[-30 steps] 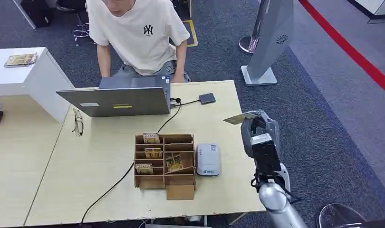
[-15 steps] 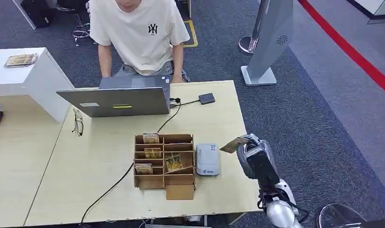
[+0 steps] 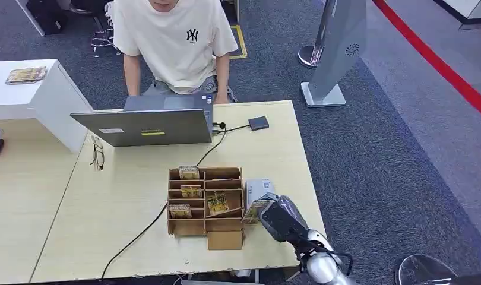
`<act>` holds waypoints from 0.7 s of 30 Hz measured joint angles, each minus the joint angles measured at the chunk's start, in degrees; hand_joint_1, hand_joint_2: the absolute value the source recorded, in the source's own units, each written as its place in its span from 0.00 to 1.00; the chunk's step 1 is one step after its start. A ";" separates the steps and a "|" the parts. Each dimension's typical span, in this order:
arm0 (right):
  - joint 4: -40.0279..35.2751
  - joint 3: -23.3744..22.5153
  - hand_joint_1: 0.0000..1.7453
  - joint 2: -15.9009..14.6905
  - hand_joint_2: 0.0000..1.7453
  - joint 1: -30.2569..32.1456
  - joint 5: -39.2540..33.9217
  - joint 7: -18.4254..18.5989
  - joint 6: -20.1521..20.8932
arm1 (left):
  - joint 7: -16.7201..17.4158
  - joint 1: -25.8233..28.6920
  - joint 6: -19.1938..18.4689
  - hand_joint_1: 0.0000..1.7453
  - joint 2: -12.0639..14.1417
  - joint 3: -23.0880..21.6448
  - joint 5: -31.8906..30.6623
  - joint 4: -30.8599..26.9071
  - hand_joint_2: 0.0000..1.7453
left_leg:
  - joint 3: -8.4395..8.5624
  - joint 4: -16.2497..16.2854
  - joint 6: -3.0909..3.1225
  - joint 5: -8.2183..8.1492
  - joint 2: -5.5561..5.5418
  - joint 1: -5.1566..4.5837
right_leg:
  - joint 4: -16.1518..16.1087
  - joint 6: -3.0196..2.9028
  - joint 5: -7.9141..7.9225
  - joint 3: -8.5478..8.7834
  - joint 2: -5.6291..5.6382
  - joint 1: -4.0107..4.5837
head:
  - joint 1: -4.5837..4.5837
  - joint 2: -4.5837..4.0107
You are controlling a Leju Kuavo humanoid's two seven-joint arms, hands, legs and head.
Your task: Pass the card to the sensor for recognition and then transmit it.
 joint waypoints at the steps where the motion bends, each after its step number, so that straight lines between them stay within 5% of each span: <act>1: 0.83 0.46 1.00 -0.02 1.00 -0.45 0.00 0.00 0.13 | -0.02 -0.02 0.11 0.00 0.15 0.00 -0.04 0.24 0.00 | 0.00 0.00 0.00 0.00 0.00 0.00 | 0.00 0.00 0.00 0.00 0.00 0.00 | 0.00 0.00; 10: 5.19 0.92 1.00 -0.33 1.00 -4.03 0.39 -0.15 -1.38 | -0.41 -0.09 0.50 0.00 1.40 0.00 -0.07 1.84 0.00 | 0.02 0.01 0.00 0.00 0.02 0.00 | 0.00 0.00 0.01 0.00 0.04 -0.01 | 0.00 0.00; 21: 4.66 -6.31 1.00 -1.95 1.00 -5.99 0.65 -0.20 -1.62 | -0.50 -0.08 -0.09 0.00 1.36 0.00 0.83 1.84 0.00 | 0.01 0.05 0.01 0.00 0.01 -0.01 | 0.00 0.02 0.02 0.00 0.04 -0.01 | -0.02 0.00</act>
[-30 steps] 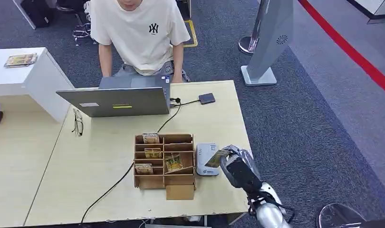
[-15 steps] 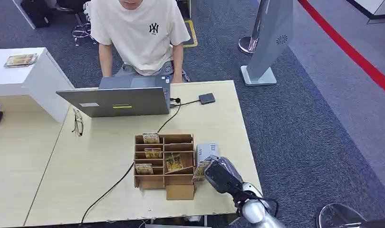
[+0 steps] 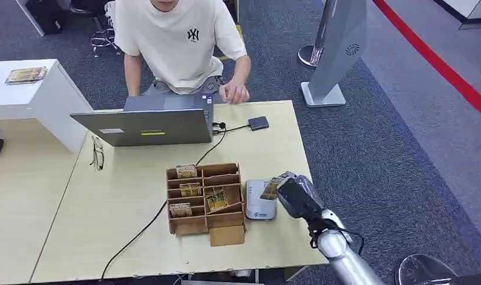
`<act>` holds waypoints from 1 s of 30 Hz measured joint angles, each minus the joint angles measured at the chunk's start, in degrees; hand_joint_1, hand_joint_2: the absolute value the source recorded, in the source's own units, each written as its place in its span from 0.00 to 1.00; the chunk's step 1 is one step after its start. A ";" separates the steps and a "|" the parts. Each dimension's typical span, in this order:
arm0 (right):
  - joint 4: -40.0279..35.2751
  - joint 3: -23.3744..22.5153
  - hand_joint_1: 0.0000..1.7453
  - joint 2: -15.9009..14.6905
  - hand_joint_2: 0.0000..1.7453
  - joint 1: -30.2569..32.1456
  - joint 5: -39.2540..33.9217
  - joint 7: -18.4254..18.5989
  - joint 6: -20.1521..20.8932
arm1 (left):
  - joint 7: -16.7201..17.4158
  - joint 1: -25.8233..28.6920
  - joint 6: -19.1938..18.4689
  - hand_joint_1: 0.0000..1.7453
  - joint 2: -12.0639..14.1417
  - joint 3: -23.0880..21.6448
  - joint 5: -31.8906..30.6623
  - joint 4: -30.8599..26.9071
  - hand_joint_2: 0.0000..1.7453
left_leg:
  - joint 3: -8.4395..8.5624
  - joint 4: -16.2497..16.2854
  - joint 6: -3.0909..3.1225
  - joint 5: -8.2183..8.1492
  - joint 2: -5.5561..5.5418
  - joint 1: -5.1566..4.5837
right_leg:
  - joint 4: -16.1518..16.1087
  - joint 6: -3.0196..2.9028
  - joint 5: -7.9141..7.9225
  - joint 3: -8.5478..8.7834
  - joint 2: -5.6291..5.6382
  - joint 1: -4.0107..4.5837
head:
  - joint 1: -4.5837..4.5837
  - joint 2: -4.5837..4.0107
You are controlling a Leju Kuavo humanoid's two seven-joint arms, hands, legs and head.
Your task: Pass the card to the sensor for recognition and then transmit it.
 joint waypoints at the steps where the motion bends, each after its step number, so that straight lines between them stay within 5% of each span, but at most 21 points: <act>1: -0.09 -0.57 1.00 -0.11 1.00 0.00 -0.02 -0.04 0.15 | 0.00 0.00 -0.02 0.00 -0.07 0.00 0.13 0.00 0.00 | 0.00 0.00 0.00 0.00 0.00 0.00 | 0.00 0.00 0.00 0.00 0.00 0.00 | 0.02 0.00; 16: 0.04 -1.78 1.00 -0.57 1.00 -0.16 0.96 0.04 4.37 | 0.70 -0.05 -1.03 0.00 -0.70 0.00 0.48 -0.07 0.00 | -0.02 0.00 0.00 0.00 0.00 0.00 | 0.00 0.00 0.00 0.01 0.00 0.00 | 0.02 0.00; 30: 0.63 -1.21 1.00 -0.48 1.00 -0.69 0.57 -0.07 3.35 | 1.07 -0.09 -0.98 0.00 -0.83 0.00 0.77 -0.07 0.00 | 0.00 0.01 0.00 0.00 0.00 0.00 | 0.00 0.00 0.00 0.00 0.00 0.00 | 0.02 0.00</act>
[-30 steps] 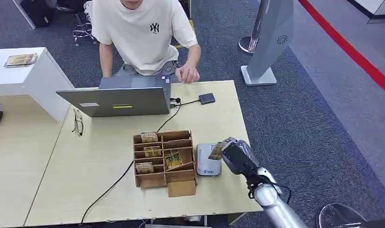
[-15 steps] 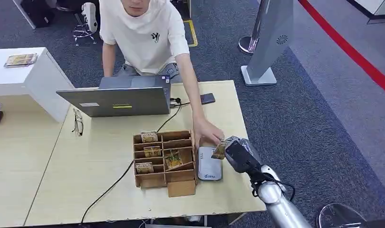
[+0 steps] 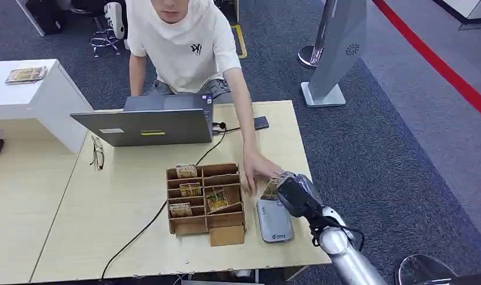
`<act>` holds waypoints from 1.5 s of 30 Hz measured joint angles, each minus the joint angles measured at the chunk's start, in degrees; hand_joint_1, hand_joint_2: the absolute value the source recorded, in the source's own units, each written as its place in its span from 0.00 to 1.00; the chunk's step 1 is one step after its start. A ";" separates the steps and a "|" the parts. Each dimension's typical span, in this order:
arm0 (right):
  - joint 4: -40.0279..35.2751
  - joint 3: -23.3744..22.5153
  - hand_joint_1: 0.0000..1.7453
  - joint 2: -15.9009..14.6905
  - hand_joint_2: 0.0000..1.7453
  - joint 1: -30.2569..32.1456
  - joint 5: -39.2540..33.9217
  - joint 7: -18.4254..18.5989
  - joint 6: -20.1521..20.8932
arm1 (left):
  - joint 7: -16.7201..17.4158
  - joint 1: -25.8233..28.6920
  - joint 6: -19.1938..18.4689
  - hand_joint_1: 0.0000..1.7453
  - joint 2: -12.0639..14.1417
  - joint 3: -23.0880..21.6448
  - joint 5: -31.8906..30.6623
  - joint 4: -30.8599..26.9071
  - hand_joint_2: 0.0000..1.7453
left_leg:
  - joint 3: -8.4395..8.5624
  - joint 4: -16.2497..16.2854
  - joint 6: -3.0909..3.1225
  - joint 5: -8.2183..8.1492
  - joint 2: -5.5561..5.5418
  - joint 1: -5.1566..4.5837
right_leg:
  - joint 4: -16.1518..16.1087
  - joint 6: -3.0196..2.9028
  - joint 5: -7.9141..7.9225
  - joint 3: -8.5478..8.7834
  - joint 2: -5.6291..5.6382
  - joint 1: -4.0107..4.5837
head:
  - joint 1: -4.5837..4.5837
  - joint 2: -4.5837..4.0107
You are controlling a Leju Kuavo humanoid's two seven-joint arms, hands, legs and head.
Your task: Pass the card to the sensor for recognition and then transmit it.
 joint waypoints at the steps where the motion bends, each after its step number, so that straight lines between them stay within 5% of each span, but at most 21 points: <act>1: -0.15 -0.18 1.00 -0.07 1.00 0.02 -0.11 0.00 0.00 | 0.02 0.00 0.00 0.00 -0.02 0.00 0.04 -0.02 0.00 | 0.00 0.00 0.00 0.00 0.00 0.00 | 0.00 0.00 0.00 0.00 0.00 0.00 | -0.02 0.00; 13: -9.58 -4.02 1.00 -2.08 1.00 4.95 -4.04 -0.57 0.15 | 0.28 0.02 0.00 0.00 -1.51 0.07 3.04 -1.55 0.00 | -0.01 0.02 0.03 -0.03 -0.01 -0.01 | 0.00 0.00 -0.01 -0.01 -0.01 -0.01 | 0.02 0.00; 22: -18.08 -2.80 1.00 -2.38 1.00 11.25 -4.99 1.09 1.36 | 0.70 0.03 -0.02 0.00 -2.78 0.09 4.55 -3.19 0.00 | -0.02 0.01 0.07 -0.05 0.01 0.01 | 0.00 0.00 -0.01 -0.01 0.00 0.01 | -0.02 0.00; 45: -8.33 2.51 1.00 -3.12 1.00 9.36 -6.37 4.54 0.13 | 0.11 0.09 1.16 0.00 -1.55 0.09 3.69 -2.71 0.00 | -0.03 0.02 0.07 -0.05 0.00 0.00 | 0.00 0.00 -0.01 0.01 -0.01 0.00 | 0.00 0.00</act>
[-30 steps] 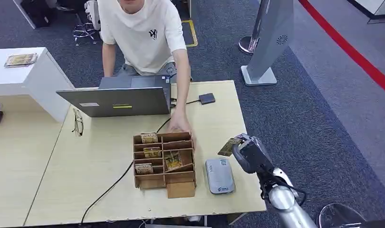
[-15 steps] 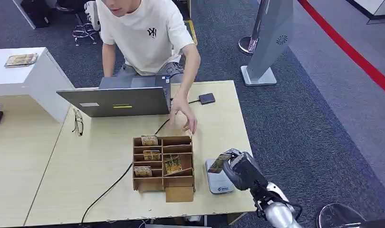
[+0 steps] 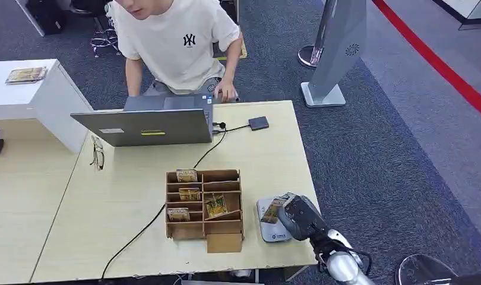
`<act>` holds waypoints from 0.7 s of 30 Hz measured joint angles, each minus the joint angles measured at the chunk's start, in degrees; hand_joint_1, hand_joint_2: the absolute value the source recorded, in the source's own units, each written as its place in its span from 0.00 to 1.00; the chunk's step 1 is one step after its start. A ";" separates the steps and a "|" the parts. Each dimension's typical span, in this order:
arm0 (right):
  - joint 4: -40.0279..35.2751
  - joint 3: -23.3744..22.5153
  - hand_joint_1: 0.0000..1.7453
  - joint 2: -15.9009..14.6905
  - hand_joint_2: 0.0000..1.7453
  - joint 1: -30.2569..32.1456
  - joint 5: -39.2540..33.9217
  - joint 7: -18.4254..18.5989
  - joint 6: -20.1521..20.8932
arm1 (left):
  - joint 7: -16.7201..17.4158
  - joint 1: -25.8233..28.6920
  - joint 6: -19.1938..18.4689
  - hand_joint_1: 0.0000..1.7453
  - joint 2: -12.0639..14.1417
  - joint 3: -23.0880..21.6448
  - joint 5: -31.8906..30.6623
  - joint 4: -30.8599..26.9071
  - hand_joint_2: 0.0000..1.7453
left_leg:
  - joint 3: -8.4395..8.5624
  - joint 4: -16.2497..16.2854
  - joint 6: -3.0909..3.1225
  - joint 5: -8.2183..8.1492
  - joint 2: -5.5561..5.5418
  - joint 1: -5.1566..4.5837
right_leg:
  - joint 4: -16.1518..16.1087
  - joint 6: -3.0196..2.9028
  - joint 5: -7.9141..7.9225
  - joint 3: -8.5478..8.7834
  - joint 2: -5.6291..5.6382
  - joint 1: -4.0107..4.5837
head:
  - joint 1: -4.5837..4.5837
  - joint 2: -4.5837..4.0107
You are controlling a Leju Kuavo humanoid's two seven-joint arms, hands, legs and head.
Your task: Pass the card to the sensor for recognition and then transmit it.
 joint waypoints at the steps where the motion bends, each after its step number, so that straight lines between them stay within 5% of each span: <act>1: 0.44 0.00 1.00 -0.24 1.00 -0.18 0.38 0.29 0.02 | -0.02 0.00 0.00 0.00 0.11 0.00 0.00 0.04 0.00 | 0.00 0.00 0.00 0.00 0.00 0.00 | 0.00 0.00 0.00 0.00 0.00 0.00 | 0.00 0.00; 21: 3.15 0.15 1.00 -2.69 1.00 -2.00 2.54 2.76 2.07 | -0.02 0.07 0.02 0.00 0.70 0.02 0.15 0.39 0.00 | 0.03 0.01 0.00 0.00 0.00 0.00 | 0.00 0.00 0.00 0.03 0.00 0.00 | 0.00 0.00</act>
